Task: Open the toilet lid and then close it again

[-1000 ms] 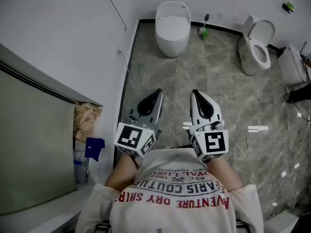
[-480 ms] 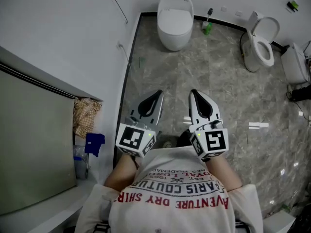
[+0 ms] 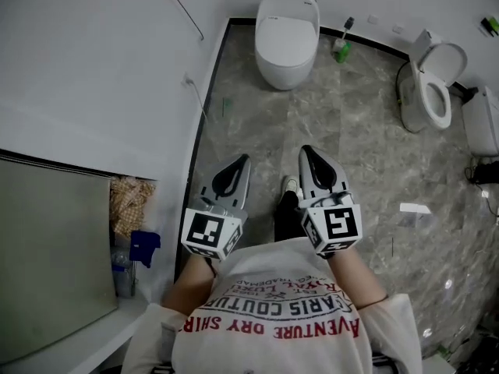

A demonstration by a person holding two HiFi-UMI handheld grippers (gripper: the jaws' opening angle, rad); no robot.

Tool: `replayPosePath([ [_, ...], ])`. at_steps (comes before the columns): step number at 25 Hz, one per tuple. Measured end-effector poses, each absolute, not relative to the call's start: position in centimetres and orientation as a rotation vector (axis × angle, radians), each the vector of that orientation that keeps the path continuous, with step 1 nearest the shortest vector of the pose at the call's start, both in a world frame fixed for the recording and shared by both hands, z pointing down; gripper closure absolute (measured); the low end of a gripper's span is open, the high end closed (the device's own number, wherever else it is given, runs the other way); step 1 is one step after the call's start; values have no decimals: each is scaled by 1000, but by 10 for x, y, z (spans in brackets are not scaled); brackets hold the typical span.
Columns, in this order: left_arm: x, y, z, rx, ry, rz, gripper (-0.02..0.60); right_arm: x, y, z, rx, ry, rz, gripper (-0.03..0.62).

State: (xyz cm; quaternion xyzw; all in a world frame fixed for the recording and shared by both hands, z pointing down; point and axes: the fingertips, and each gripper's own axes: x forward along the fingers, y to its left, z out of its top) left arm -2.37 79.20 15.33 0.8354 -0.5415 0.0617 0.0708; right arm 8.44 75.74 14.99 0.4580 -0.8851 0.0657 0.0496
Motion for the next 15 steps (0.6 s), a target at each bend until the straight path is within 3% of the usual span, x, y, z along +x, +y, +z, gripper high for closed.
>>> replayPosePath([
  [15, 3, 492, 197, 2327, -1538, 171, 578, 125, 442, 194, 1328, -2626, 454, 582],
])
